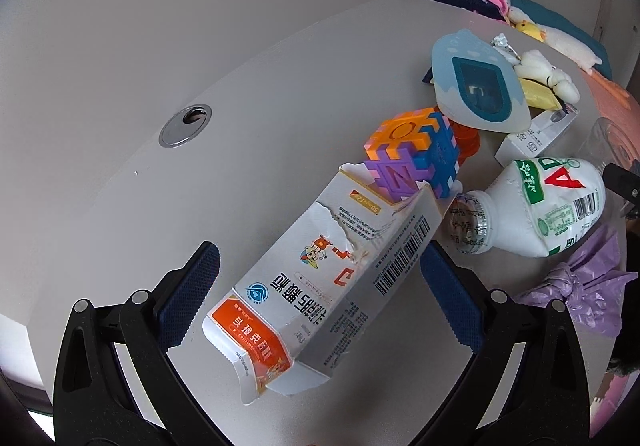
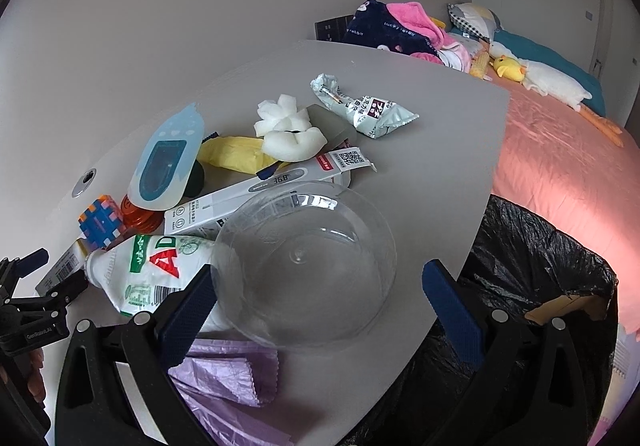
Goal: Collect trash
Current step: 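Grasp the milk carton with the left tool while the right tool grasps the clear bowl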
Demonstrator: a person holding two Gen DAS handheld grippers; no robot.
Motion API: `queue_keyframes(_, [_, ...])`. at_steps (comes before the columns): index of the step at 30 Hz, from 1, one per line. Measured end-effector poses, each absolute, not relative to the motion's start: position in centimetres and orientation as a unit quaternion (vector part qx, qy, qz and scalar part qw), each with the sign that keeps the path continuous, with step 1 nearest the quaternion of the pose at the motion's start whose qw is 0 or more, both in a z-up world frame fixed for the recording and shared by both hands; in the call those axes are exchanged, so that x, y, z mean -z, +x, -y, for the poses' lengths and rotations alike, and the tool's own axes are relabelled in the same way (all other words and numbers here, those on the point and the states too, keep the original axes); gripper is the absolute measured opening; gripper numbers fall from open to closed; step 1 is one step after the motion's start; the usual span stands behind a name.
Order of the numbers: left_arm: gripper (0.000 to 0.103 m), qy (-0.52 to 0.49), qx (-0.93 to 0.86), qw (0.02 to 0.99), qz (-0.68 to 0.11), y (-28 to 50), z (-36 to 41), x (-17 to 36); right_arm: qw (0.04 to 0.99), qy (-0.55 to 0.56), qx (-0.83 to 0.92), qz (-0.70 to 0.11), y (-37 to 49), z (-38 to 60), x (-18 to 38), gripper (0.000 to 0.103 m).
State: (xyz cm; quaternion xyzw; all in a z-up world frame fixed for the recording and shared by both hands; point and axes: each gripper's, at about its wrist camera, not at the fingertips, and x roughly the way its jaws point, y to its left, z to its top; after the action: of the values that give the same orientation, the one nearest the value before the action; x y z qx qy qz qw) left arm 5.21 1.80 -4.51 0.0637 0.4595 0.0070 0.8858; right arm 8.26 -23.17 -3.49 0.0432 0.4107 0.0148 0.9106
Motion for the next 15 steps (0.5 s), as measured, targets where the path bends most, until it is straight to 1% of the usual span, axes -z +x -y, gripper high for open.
queue_keyframes(5, [0.097, 0.053, 0.011, 0.880, -0.471, 5.7, -2.2, 5.5, 0.909, 0.022, 0.008, -0.416, 9.3, 22.9, 4.3, 0.100])
queue_keyframes(6, [0.097, 0.052, 0.011, 0.880, -0.472, 5.7, -2.3, 5.6, 0.910, 0.019, 0.015, -0.413, 9.4, 22.8, 4.4, 0.099])
queue_keyframes(8, [0.097, 0.056, -0.002, 0.883, -0.465, 5.5, -2.4, 5.8, 0.911, 0.018, 0.014, -0.412, 9.4, 22.9, 4.7, 0.085])
queue_keyframes(10, [0.097, 0.051, 0.003, 0.889, -0.454, 5.3, -2.7, 5.8, 0.912, 0.016, 0.013, -0.410, 9.4, 22.9, 4.7, 0.085])
queue_keyframes(14, [0.097, 0.025, 0.010, 0.888, -0.460, 5.4, -3.3, 6.0, 0.913, 0.014, 0.006, -0.409, 9.3, 23.1, 4.7, 0.084])
queue_keyframes(15, [0.095, 0.023, 0.010, 0.888, -0.458, 5.4, -3.3, 6.0, 0.912, 0.014, 0.003, -0.409, 9.2, 23.1, 4.7, 0.084])
